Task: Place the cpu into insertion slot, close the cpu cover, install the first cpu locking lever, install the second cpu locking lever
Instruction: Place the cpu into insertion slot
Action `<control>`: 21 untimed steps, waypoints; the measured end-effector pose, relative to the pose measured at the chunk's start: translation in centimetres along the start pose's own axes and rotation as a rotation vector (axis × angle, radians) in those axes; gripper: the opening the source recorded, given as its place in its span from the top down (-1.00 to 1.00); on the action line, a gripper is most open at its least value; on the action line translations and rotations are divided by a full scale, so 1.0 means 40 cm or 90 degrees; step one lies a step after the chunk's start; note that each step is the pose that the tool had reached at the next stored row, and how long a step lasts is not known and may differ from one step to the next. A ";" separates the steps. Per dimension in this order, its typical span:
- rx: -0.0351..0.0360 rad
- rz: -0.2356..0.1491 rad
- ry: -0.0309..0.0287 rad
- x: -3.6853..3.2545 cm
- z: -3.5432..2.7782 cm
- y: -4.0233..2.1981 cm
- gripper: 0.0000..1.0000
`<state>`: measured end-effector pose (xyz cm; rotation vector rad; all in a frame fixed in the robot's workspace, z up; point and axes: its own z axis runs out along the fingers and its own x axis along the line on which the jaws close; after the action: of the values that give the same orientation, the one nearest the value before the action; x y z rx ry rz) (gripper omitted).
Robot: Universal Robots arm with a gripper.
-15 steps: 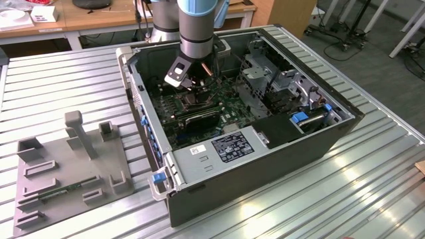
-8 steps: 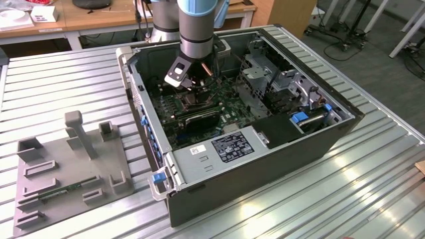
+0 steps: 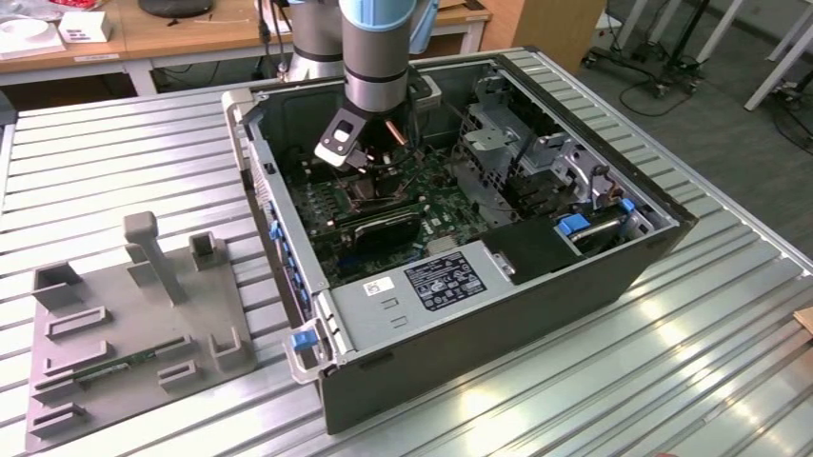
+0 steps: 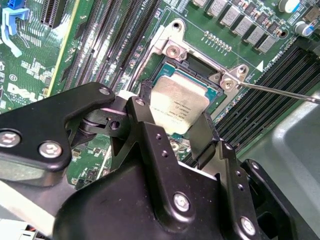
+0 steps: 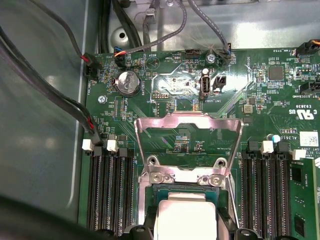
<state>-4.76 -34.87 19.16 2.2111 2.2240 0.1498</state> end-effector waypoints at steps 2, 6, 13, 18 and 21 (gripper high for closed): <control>-0.0001 0.000 0.0000 0.000 0.000 0.000 -0.08; -0.0002 0.001 0.0000 0.001 0.000 -0.002 -0.08; -0.0003 0.003 -0.0001 0.002 0.000 -0.005 -0.08; -0.0003 0.003 -0.0001 0.002 0.000 -0.005 -0.08; -0.0003 0.004 -0.0002 0.001 0.000 -0.005 -0.08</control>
<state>-4.95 -34.81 19.15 2.2171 2.2177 0.1498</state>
